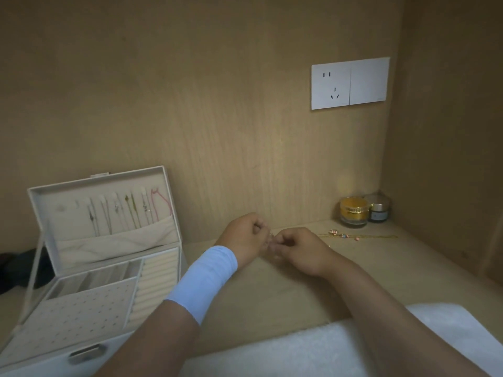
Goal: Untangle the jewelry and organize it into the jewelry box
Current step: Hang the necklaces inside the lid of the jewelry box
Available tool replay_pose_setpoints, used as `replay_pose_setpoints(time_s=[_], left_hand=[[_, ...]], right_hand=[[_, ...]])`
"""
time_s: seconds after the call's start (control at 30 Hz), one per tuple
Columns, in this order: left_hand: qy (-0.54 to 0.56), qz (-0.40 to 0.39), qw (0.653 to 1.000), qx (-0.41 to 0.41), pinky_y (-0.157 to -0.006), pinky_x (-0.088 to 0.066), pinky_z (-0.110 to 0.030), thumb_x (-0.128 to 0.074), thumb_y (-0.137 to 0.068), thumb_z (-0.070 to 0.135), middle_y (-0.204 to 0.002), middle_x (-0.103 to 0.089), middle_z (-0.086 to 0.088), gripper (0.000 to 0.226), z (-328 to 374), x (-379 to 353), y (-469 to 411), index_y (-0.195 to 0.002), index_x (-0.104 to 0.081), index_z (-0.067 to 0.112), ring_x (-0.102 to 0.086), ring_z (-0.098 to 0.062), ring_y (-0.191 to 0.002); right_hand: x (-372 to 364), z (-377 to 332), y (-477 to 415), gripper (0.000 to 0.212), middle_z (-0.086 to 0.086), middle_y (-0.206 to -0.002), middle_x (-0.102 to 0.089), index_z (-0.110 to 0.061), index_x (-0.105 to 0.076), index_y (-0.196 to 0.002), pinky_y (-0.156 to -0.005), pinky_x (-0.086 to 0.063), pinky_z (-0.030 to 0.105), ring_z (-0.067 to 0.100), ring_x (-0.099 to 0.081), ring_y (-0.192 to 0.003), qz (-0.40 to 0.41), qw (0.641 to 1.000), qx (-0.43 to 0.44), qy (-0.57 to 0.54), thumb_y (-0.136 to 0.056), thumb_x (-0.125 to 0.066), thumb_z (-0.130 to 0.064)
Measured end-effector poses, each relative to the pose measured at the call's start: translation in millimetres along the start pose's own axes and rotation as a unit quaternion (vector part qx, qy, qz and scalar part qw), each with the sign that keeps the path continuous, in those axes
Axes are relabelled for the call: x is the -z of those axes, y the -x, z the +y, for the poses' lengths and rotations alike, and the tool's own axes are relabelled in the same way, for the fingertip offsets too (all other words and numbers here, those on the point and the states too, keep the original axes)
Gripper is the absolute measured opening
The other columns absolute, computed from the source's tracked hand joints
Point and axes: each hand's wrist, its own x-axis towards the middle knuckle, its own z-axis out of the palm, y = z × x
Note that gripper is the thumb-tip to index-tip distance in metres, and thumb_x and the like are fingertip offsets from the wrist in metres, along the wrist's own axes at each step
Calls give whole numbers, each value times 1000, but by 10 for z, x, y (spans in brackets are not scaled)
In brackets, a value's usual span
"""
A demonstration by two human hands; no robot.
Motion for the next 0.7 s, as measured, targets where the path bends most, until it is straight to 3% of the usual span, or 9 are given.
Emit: replay_pose_setpoints(time_s=[0.1, 0.17, 0.23, 0.4, 0.5, 0.63, 0.7], left_hand=[[92, 28, 995, 0, -52, -45, -21, -53, -97, 21, -69, -68, 8, 15, -37, 291, 187, -84, -59, 16, -55, -6, -48], [148, 27, 989, 12, -43, -41, -20, -53, -98, 18, -68, -65, 5, 14, -94, 506, 331, -86, -58, 14, -51, -8, -44], [165, 24, 986, 5, -50, -46, -24, -54, -98, 15, -72, -65, 2, 12, -169, 712, 440, -88, -60, 13, -52, -10, -50], [167, 4, 986, -16, -57, -49, -22, -53, -98, 7, -68, -66, 6, 19, -452, 1322, 673, -93, -70, 13, -55, -9, -60], [152, -12, 988, 4, -57, -49, -20, -54, -98, 6, -67, -66, 6, 20, -600, 1688, 776, -93, -73, 10, -55, -7, -60], [144, -6, 989, 22, -60, -52, -22, -59, -95, 8, -66, -66, 5, 14, -782, 2100, 894, -90, -72, 8, -57, -7, -60], [140, 10, 990, 25, -61, -52, -23, -62, -93, 9, -66, -65, 6, 10, -879, 2302, 951, -90, -71, 8, -57, -8, -61]], right_hand=[[-101, -188, 41, 20, -11, -64, -63, -17, -70, -76, -61, -41, 18, 1, -51, -59, -36, 994, 22, -104, -95, -66, -13], [-195, -356, 84, 20, -5, -70, -69, -9, -72, -82, -61, -42, 16, 2, -54, -59, -76, 988, 35, -133, -98, -61, -13], [-278, -512, 123, 22, 2, -74, -70, -9, -73, -85, -59, -44, 18, 8, -55, -58, -106, 982, 41, -147, -100, -59, -16], [-484, -956, 115, 22, -1, -65, -66, -15, -77, -91, -54, -42, 21, 15, -51, -61, -132, 980, 46, -142, -101, -58, -19], [-644, -1259, 66, 29, 13, -74, -70, -22, -79, -80, -56, -41, 26, 29, -54, -71, -157, 976, 58, -138, -100, -59, -20], [-860, -1663, -73, 23, 3, -72, -71, -11, -78, -97, -50, -40, 25, 19, -51, -52, -183, 973, 68, -124, -101, -57, -20], [-972, -1850, -161, 24, 4, -74, -73, -9, -77, -99, -51, -44, 23, 19, -51, -53, -178, 975, 83, -105, -101, -57, -21]])
